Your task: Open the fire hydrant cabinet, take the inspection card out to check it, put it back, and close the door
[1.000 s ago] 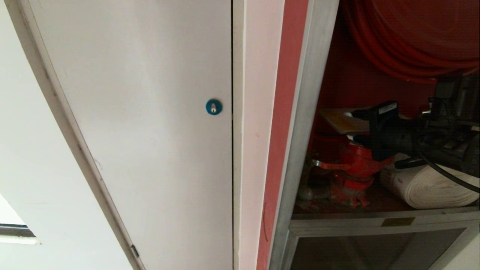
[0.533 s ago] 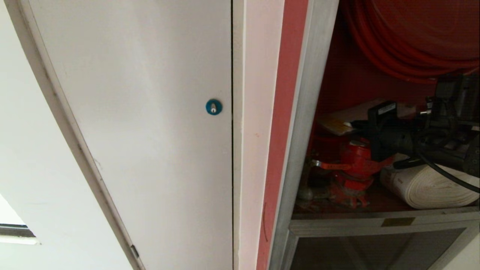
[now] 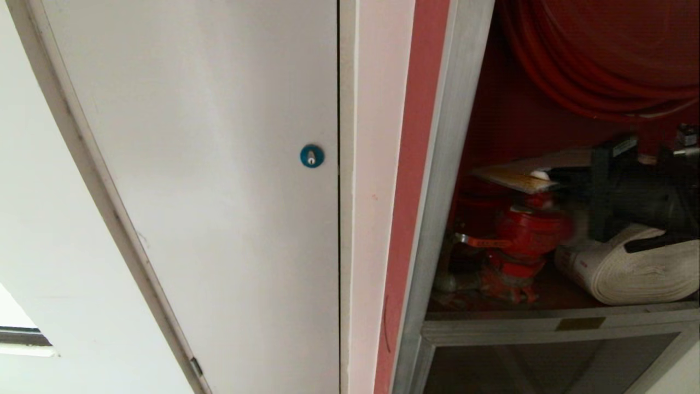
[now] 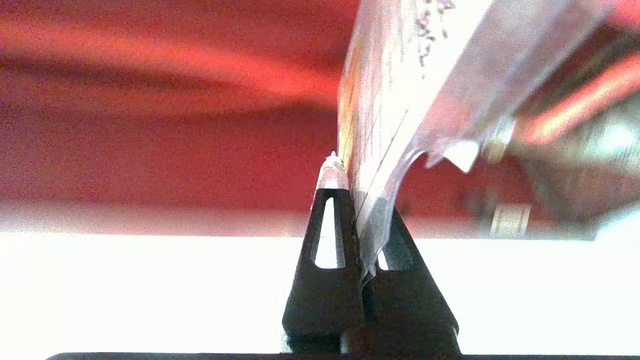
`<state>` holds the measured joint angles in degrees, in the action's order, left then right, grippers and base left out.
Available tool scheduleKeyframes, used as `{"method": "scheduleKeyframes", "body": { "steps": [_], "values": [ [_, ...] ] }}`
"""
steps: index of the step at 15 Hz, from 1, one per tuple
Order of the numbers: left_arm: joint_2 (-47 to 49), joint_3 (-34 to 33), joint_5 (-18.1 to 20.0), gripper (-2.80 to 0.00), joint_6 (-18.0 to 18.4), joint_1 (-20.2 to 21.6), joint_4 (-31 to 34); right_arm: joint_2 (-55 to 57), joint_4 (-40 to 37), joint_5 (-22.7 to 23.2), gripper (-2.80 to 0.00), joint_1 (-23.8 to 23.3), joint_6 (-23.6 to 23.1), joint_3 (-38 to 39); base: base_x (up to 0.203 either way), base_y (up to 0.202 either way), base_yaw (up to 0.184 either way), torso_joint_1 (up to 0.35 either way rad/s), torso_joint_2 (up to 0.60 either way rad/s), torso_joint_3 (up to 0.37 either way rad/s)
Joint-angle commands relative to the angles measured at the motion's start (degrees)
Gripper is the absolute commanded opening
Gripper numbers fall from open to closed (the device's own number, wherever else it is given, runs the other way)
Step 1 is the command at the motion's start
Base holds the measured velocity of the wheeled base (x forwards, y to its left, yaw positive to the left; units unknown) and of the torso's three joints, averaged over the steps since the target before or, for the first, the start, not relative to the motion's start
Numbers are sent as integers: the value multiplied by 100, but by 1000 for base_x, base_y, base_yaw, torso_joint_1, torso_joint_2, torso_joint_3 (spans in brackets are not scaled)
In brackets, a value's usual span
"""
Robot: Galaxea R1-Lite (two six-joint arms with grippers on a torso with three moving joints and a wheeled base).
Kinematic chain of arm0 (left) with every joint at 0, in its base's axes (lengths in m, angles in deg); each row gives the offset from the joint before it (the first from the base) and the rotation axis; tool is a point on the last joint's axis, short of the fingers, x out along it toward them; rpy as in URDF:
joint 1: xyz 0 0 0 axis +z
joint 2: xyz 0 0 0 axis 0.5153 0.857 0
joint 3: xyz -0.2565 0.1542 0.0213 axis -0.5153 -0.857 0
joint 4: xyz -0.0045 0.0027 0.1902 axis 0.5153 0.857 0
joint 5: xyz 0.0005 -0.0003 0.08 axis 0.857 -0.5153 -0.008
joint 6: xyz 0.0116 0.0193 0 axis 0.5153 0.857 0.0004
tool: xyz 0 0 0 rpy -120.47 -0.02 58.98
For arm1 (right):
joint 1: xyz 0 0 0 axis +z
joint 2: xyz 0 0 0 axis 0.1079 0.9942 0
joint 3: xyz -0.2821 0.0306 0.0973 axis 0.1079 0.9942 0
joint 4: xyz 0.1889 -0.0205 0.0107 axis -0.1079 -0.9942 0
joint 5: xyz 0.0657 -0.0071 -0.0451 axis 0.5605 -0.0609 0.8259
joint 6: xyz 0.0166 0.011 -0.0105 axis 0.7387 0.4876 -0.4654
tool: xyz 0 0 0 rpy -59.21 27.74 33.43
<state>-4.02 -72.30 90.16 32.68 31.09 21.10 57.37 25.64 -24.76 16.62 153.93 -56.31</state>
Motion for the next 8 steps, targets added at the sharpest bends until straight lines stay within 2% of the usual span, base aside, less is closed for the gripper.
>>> {"method": "scheduleKeyframes", "body": {
  "steps": [1,3,5,8],
  "values": [
    [4,-9,-1,-280,0,1,-4,-984,-381,175,-280,26,36,-14,0,0,0,0,0,0],
    [4,-9,-1,-280,0,1,-4,-1831,-992,404,-280,38,-31,-39,0,0,0,0,0,0],
    [4,-9,-1,-280,0,1,-4,-2651,-1738,631,-280,44,-339,-94,0,0,0,0,0,0],
    [4,-10,-1,-280,0,7,-4,-3847,-2946,1304,-280,52,-1446,-173,0,0,0,0,0,0]
  ]
}}
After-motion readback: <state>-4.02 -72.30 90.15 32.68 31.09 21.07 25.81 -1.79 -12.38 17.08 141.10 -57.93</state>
